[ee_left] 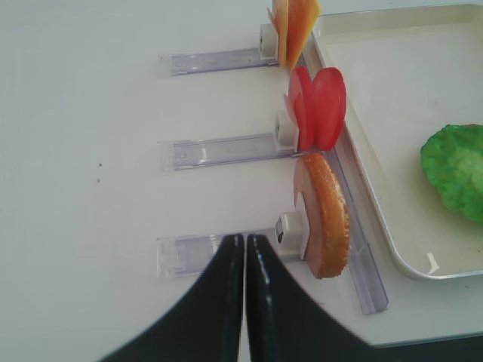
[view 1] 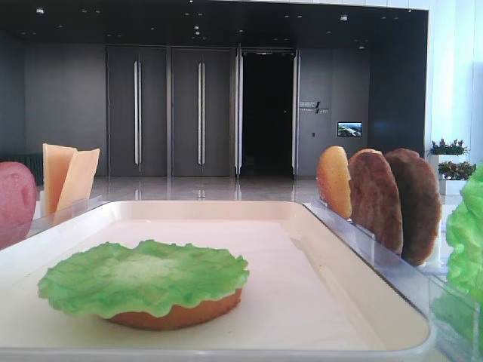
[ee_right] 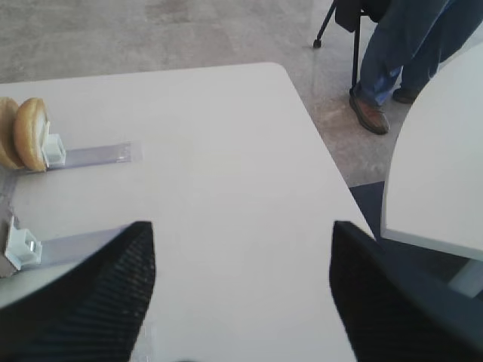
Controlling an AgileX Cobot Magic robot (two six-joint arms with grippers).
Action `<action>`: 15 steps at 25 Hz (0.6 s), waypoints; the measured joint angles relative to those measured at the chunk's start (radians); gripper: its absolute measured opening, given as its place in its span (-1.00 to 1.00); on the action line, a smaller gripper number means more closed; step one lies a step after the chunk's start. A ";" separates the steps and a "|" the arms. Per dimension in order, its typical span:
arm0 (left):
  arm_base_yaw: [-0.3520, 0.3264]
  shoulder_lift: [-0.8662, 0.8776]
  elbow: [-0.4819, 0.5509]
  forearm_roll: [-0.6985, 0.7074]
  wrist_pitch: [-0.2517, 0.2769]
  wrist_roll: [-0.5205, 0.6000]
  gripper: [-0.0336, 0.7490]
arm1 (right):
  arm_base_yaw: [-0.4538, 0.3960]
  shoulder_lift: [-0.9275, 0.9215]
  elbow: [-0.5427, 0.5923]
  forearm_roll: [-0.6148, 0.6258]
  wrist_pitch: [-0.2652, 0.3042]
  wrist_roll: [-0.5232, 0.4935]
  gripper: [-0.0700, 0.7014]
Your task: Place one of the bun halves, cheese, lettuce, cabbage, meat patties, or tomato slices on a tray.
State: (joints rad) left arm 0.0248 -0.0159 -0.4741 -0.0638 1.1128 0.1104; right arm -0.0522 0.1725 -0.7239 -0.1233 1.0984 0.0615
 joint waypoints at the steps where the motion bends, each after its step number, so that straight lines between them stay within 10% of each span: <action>1: 0.000 0.000 0.000 0.000 0.000 0.000 -0.92 | 0.000 -0.024 0.018 0.001 0.008 0.006 0.46; 15: 0.000 0.000 0.000 0.000 0.000 0.000 -0.92 | 0.000 -0.180 0.107 0.025 0.089 0.053 0.44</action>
State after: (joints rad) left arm 0.0248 -0.0159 -0.4741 -0.0638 1.1128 0.1104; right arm -0.0522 -0.0070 -0.6169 -0.0981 1.1874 0.1140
